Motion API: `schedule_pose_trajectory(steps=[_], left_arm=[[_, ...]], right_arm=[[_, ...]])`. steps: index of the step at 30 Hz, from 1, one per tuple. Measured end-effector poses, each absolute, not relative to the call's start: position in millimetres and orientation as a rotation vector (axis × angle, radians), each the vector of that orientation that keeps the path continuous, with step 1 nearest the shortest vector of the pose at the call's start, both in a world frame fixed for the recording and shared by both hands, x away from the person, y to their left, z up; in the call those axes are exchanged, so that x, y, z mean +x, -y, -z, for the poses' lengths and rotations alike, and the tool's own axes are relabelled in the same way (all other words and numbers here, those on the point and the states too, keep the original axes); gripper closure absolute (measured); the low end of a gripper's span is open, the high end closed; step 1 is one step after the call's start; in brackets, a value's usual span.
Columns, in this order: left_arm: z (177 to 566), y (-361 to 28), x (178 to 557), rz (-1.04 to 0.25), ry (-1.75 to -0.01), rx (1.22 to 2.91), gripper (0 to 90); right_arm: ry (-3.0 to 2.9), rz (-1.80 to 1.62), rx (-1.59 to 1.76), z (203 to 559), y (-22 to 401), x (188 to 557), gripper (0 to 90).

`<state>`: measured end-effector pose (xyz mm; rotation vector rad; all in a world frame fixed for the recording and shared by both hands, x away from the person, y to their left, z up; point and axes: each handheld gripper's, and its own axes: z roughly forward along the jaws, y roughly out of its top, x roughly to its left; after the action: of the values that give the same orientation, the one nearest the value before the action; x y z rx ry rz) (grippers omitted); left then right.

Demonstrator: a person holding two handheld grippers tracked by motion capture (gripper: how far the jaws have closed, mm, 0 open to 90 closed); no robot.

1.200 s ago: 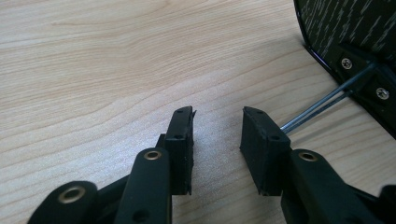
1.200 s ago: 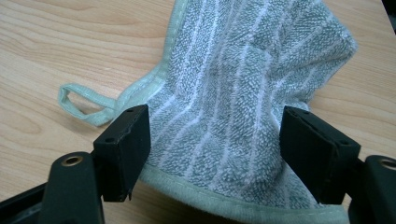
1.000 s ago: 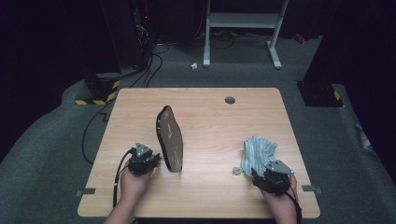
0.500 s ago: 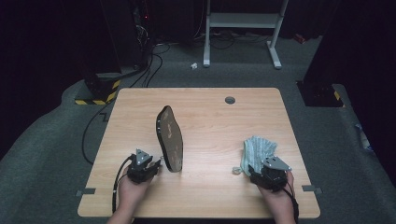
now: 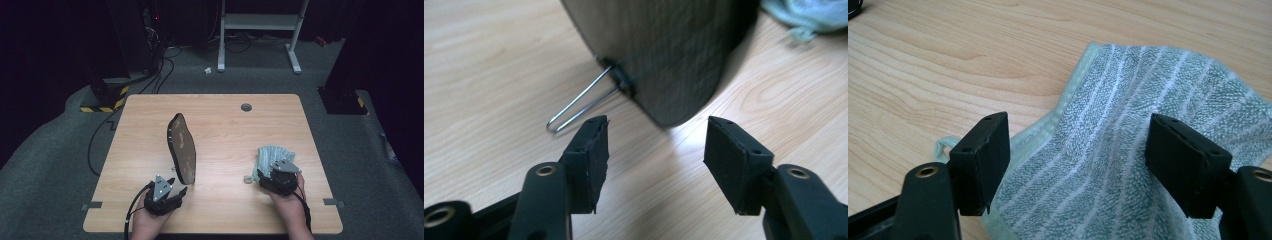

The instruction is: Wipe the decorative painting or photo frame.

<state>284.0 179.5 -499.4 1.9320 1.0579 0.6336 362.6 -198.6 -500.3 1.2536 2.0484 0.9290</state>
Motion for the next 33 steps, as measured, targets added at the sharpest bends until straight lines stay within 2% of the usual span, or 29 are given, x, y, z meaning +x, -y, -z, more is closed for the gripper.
schedule_pose_trajectory(steps=[9, 14, 33], left_arm=[[492.9, -167.9, 291.9, -0.582, -1.066, 1.878, 43.3], [492.2, -165.2, 295.7, -0.594, -1.072, 1.864, 44.8], [495.5, -186.4, 296.4, -0.618, -1.127, 1.846, 48.8]], right_arm=[[-2.046, -0.926, 1.252, 500.7, 201.0, 358.8, 26.2], [-2.034, -0.920, 1.265, 500.6, 204.9, 355.0, 26.3], [-2.012, -0.940, 1.266, 494.5, 209.3, 351.6, 26.3]])
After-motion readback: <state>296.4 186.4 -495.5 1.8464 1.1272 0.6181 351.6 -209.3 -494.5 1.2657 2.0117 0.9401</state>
